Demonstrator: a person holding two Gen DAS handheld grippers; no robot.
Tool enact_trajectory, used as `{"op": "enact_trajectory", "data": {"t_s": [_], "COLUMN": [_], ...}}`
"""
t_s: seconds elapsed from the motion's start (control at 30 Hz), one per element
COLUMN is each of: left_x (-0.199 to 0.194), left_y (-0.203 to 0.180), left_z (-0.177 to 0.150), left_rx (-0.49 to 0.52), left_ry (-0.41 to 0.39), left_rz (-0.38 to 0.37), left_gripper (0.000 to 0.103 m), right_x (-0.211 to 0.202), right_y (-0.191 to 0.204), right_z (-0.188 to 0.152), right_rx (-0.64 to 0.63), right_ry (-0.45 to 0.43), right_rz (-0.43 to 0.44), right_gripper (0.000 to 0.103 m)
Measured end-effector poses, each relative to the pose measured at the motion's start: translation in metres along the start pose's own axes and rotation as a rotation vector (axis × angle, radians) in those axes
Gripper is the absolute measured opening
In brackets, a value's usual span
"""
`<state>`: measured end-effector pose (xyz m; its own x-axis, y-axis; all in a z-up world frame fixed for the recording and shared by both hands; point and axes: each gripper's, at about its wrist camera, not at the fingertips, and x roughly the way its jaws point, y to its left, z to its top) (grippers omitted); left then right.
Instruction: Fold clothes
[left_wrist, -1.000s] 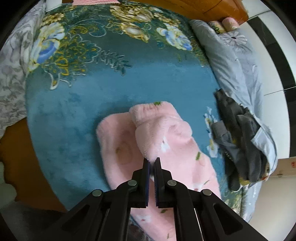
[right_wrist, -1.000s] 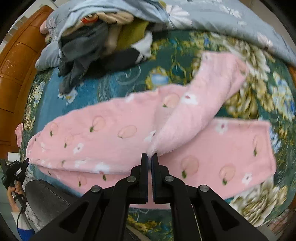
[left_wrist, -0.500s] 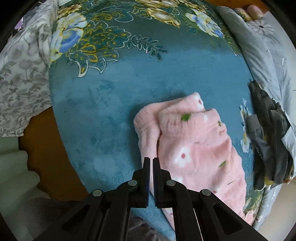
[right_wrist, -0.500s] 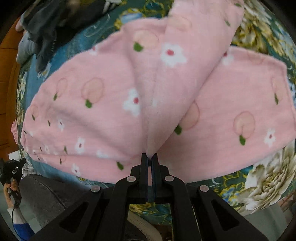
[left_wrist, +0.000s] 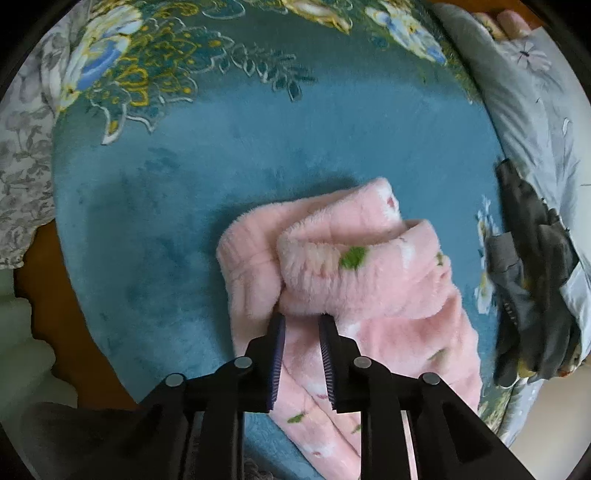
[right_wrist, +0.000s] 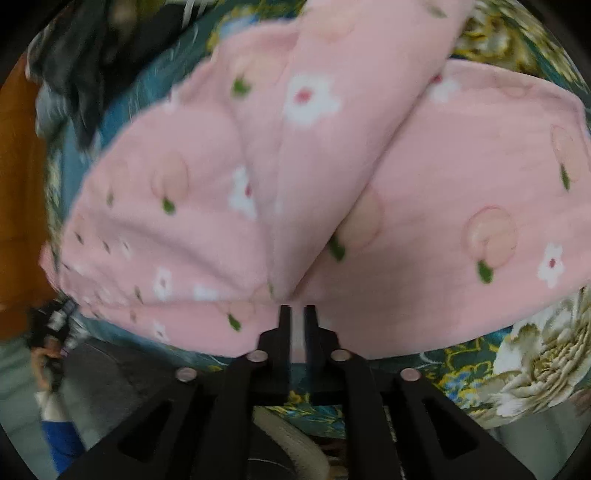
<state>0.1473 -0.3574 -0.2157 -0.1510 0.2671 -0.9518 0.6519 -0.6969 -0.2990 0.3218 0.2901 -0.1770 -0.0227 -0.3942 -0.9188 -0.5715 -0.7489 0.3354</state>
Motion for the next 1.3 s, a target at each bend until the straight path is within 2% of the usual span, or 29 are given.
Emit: {"op": "enact_trajectory", "data": {"t_s": [0.03, 0.07, 0.2, 0.33, 0.37, 0.47, 0.6, 0.77, 0.87, 1.0, 1.07, 1.1, 1.13, 1.2, 1.3], "left_x": [0.003, 0.006, 0.013, 0.012, 0.012, 0.011, 0.008, 0.004, 0.0, -0.004, -0.004, -0.007, -0.01, -0.012, -0.018], "left_y": [0.0, -0.001, 0.0, -0.004, -0.006, -0.006, -0.003, 0.001, 0.002, 0.001, 0.004, 0.006, 0.007, 0.01, 0.017], "left_z": [0.001, 0.001, 0.003, 0.003, 0.003, 0.002, 0.002, 0.001, 0.0, -0.001, -0.006, -0.006, -0.007, -0.009, -0.011], "left_rx": [-0.003, -0.009, -0.024, 0.005, 0.013, 0.02, 0.014, 0.001, -0.009, -0.006, -0.004, 0.004, 0.011, 0.015, -0.011], "left_ry": [0.005, 0.011, 0.029, 0.022, 0.018, 0.012, 0.002, -0.024, -0.049, -0.074, -0.086, -0.091, -0.096, -0.107, -0.118], "left_rz": [0.006, 0.018, 0.029, 0.036, 0.04, 0.043, 0.02, 0.008, -0.005, -0.018, -0.02, -0.02, -0.021, -0.029, -0.046], "left_gripper": [0.023, 0.024, 0.025, 0.025, 0.022, 0.022, 0.01, 0.006, 0.005, 0.005, 0.005, 0.005, 0.005, 0.005, 0.004], "right_x": [-0.007, -0.012, -0.03, -0.049, -0.053, -0.065, -0.042, -0.016, -0.006, -0.004, -0.004, -0.005, -0.007, -0.013, -0.036], "right_y": [-0.006, -0.005, 0.002, 0.008, 0.009, 0.015, 0.037, 0.039, 0.038, 0.034, 0.034, 0.035, 0.037, 0.038, 0.04], "right_z": [0.002, 0.008, 0.032, 0.057, 0.063, 0.082, 0.126, 0.164, 0.172, 0.174, 0.172, 0.171, 0.169, 0.164, 0.153], "right_rx": [0.02, 0.016, 0.0, -0.017, -0.021, -0.037, -0.081, -0.096, -0.115, -0.128, -0.13, -0.131, -0.128, -0.121, -0.121], "right_ry": [-0.03, -0.059, -0.176, -0.292, -0.322, -0.405, -0.396, -0.369, -0.343, -0.336, -0.343, -0.35, -0.358, -0.375, -0.429], "right_rz": [0.007, -0.001, -0.034, -0.066, -0.074, -0.1, -0.205, -0.356, -0.436, -0.477, -0.502, -0.518, -0.542, -0.566, -0.551], "right_gripper": [0.032, 0.034, 0.035, 0.035, 0.036, 0.046, 0.048, 0.048, 0.048, 0.048, 0.046, 0.039, 0.023, 0.005, 0.004]}}
